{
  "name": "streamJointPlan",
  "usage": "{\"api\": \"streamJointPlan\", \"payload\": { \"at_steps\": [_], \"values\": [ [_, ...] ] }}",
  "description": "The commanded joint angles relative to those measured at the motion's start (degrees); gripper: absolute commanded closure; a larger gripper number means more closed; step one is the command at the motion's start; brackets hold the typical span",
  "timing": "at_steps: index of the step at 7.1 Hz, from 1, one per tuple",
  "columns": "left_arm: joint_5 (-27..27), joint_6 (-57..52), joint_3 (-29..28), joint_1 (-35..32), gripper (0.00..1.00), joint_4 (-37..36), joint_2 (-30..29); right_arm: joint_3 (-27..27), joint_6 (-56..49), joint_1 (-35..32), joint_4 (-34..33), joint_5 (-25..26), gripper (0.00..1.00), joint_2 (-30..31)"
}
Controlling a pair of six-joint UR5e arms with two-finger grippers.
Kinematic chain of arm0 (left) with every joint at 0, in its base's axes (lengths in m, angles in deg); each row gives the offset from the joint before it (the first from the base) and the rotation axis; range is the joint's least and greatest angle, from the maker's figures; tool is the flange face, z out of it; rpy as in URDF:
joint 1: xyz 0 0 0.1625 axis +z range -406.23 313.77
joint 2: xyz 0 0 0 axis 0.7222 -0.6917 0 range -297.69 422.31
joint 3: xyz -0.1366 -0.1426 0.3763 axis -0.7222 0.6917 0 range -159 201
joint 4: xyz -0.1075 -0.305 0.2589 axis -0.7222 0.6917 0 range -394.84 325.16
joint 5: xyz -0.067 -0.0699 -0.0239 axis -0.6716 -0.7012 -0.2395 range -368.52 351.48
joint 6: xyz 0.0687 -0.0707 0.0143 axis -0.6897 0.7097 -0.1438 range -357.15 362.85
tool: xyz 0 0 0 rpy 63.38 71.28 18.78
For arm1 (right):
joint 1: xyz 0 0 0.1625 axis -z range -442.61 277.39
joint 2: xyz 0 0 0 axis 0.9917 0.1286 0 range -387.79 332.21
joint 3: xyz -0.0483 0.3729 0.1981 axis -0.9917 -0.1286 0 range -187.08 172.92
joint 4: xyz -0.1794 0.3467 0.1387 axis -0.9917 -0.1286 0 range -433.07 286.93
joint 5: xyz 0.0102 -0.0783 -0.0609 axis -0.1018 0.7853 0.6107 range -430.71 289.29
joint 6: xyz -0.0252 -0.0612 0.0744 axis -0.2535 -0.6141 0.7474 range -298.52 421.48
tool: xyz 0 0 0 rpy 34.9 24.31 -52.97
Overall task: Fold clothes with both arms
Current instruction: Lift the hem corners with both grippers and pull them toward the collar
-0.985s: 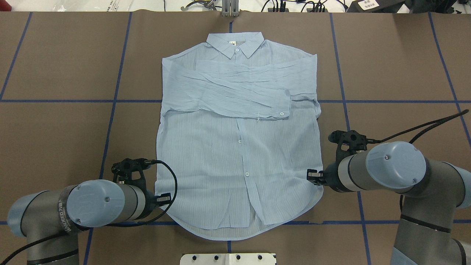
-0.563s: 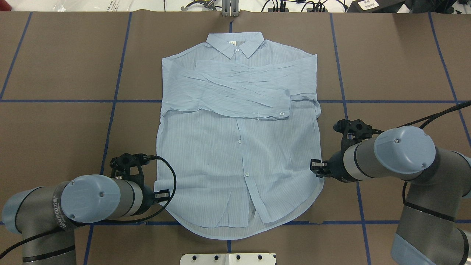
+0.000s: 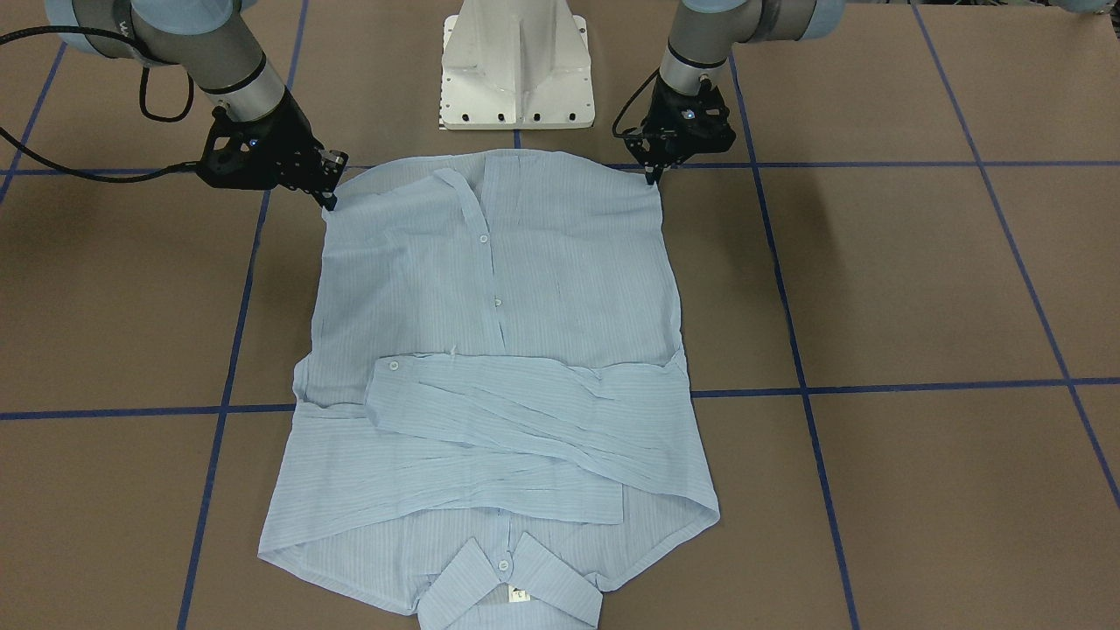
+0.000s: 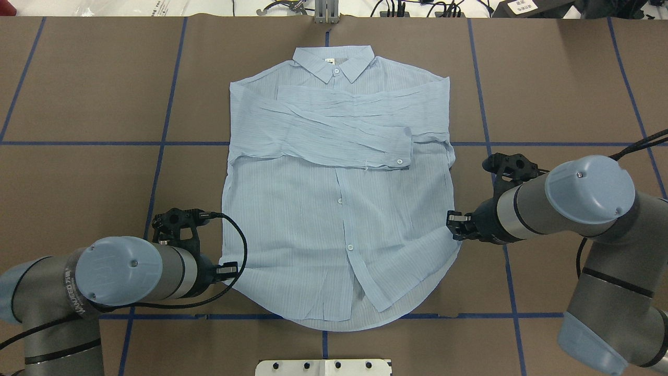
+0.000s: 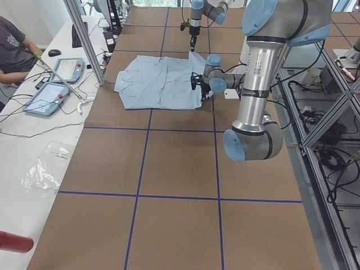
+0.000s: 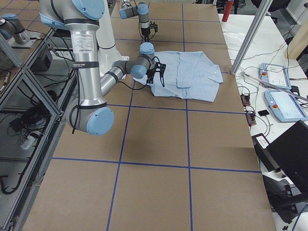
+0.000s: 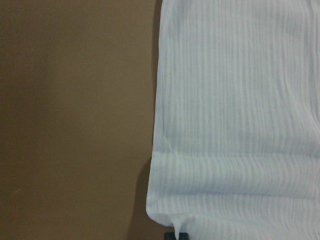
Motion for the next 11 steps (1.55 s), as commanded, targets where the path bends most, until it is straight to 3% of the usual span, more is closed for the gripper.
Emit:
{"api": "streamJointPlan", "payload": {
  "at_steps": [1, 5, 7, 11],
  "values": [
    [-1.02, -1.84, 0.06, -1.58, 1.0, -0.07, 0.05, -0.08, -0.06, -2.47, 0.0, -1.96, 1.0, -0.01],
    [-1.11, -4.93, 0.05, -3.17, 1.0, -0.07, -0.04, -0.16, -0.24, -5.47, 0.0, -4.52, 1.0, -0.1],
    [-6.09, -9.12, 0.14, -7.01, 1.0, 0.11, -0.47, -0.25, -1.81, -7.39, 0.0, -5.75, 1.0, -0.1],
    [-7.61, -11.17, -0.12, -11.69, 1.0, 0.72, -2.84, -2.89, -1.82, -11.96, -0.18, -7.95, 1.0, -4.41]
  ]
}}
